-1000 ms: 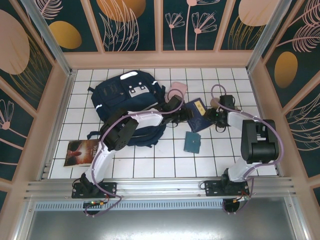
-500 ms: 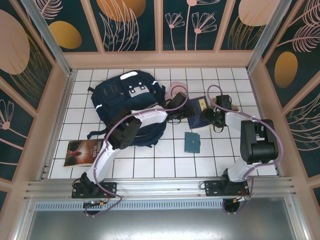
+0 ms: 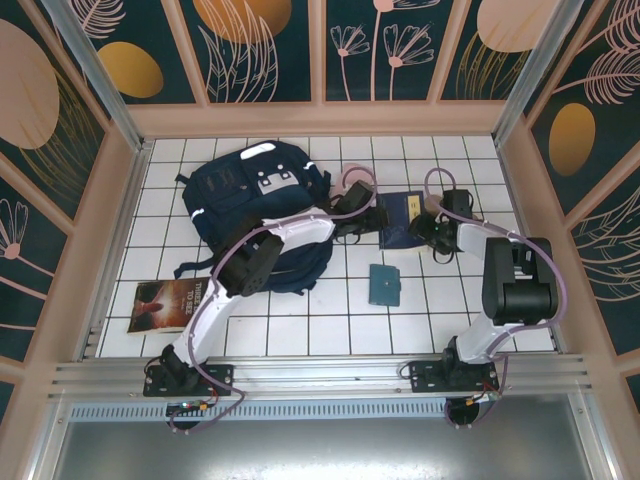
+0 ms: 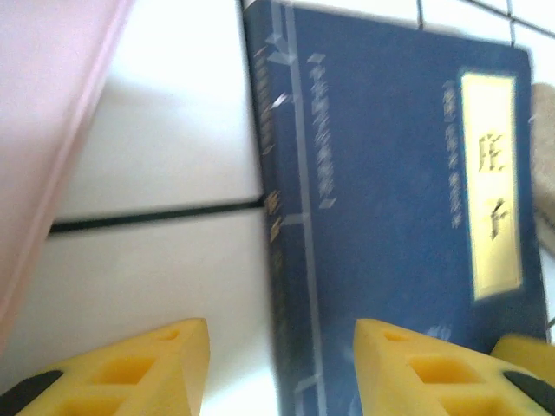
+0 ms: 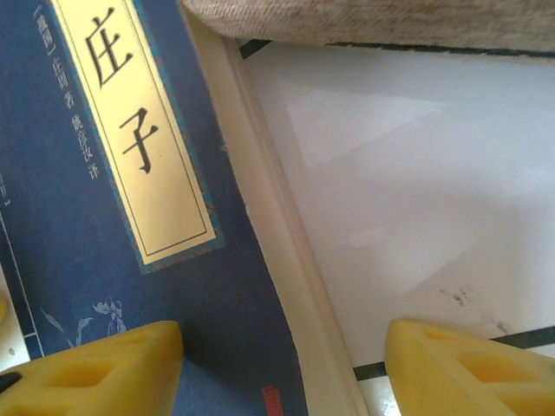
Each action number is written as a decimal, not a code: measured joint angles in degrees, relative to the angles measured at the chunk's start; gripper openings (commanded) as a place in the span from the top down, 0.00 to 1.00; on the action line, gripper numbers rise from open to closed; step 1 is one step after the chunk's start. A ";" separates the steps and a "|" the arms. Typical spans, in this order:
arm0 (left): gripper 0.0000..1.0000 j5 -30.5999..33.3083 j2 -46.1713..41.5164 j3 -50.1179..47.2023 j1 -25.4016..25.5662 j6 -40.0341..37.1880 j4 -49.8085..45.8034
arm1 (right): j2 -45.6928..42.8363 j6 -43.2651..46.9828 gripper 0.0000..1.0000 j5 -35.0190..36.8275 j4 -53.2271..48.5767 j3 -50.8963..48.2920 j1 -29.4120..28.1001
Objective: Pack the student bag
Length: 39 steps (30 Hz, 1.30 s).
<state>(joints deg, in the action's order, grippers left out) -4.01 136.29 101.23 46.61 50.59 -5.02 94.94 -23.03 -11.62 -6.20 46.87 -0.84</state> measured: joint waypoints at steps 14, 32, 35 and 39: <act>0.51 -5.92 -1.07 -3.37 -0.66 4.13 4.39 | 2.43 -0.50 0.80 -3.06 4.79 -0.37 -1.29; 1.00 -16.33 1.29 -7.23 -0.85 6.99 22.10 | 3.13 -0.85 0.63 -2.97 5.16 0.35 -2.78; 1.00 -16.35 1.27 -7.17 -0.85 6.58 21.94 | 2.75 -1.38 0.45 -3.82 5.88 0.24 -3.04; 1.00 -16.92 -0.42 -10.80 -0.85 6.80 25.79 | -0.83 -2.03 0.33 -6.58 6.54 -2.69 -2.16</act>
<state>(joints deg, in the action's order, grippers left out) -20.93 135.87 90.43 45.76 57.39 20.78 94.11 -25.06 -18.20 0.34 44.18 -3.01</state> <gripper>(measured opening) 0.147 0.621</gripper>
